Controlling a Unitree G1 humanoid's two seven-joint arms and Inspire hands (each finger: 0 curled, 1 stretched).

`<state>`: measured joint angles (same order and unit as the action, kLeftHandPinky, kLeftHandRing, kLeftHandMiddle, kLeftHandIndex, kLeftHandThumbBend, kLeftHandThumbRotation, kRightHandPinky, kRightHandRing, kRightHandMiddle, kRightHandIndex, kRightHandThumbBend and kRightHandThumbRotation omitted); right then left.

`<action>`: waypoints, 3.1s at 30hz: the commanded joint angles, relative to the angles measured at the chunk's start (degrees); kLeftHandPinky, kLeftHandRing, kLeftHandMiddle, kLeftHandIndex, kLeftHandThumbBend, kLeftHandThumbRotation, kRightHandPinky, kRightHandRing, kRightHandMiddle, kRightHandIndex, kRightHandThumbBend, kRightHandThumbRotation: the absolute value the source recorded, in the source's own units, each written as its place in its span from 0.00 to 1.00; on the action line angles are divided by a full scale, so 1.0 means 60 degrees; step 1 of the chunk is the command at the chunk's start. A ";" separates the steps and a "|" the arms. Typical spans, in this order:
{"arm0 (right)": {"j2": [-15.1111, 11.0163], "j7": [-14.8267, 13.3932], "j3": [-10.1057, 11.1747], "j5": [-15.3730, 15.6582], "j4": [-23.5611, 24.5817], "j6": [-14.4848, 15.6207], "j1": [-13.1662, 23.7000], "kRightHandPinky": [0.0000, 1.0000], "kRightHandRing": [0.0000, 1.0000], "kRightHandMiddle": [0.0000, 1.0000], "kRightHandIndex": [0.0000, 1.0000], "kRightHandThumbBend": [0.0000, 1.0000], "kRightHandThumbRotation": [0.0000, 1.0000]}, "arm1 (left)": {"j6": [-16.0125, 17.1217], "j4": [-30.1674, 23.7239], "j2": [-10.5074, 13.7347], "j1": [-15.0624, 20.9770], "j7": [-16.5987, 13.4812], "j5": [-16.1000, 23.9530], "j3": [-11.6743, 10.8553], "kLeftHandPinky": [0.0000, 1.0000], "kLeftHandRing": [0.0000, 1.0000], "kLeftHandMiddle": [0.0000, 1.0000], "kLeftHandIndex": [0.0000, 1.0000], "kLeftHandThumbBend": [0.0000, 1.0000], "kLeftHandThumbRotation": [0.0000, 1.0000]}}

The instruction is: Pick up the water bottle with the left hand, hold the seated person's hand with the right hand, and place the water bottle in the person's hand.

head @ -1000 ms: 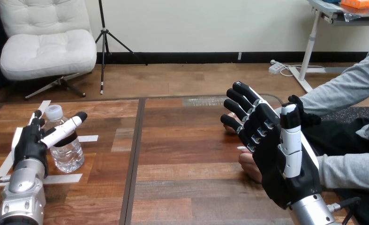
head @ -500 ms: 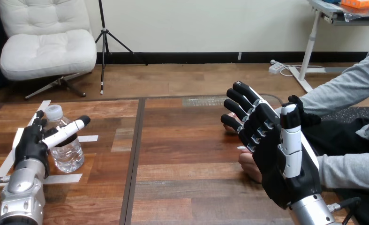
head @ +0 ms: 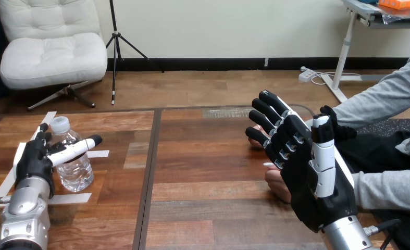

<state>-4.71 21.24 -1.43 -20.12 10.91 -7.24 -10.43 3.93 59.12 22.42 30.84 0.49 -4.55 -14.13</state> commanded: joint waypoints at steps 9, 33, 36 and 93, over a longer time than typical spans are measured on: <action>0.0024 0.0000 0.0082 -0.0061 0.0444 -0.0125 0.0390 0.91 0.94 0.93 0.91 0.76 1.00 | -0.0047 0.0029 -0.0009 0.0845 -0.0430 -0.0008 -0.0044 1.00 0.99 0.99 0.99 0.84 0.00; 0.0037 0.0001 0.0085 -0.0066 0.0425 -0.0156 0.0377 0.91 0.95 0.93 0.91 0.77 1.00 | -0.0278 -0.0109 -0.0191 0.0903 -0.1276 -0.0118 -0.0133 0.83 0.87 0.88 0.85 0.79 0.00; 0.0039 -0.0005 0.0084 -0.0067 0.0429 -0.0145 0.0374 0.91 0.95 0.93 0.91 0.77 1.00 | -0.0323 -0.0065 -0.0190 0.0929 -0.1339 -0.0158 -0.0167 0.81 0.85 0.86 0.84 0.78 0.00; 0.0051 0.0008 0.0103 -0.0096 0.0444 -0.0185 0.0366 0.91 0.94 0.93 0.91 0.77 1.00 | -0.0720 -0.0761 -0.0136 0.0671 -0.2208 0.0453 0.0299 0.43 0.47 0.51 0.53 0.73 0.00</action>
<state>-4.67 21.19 -1.42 -20.13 10.91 -7.24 -10.45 -2.13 57.26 20.95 32.25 -11.71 -3.70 -13.73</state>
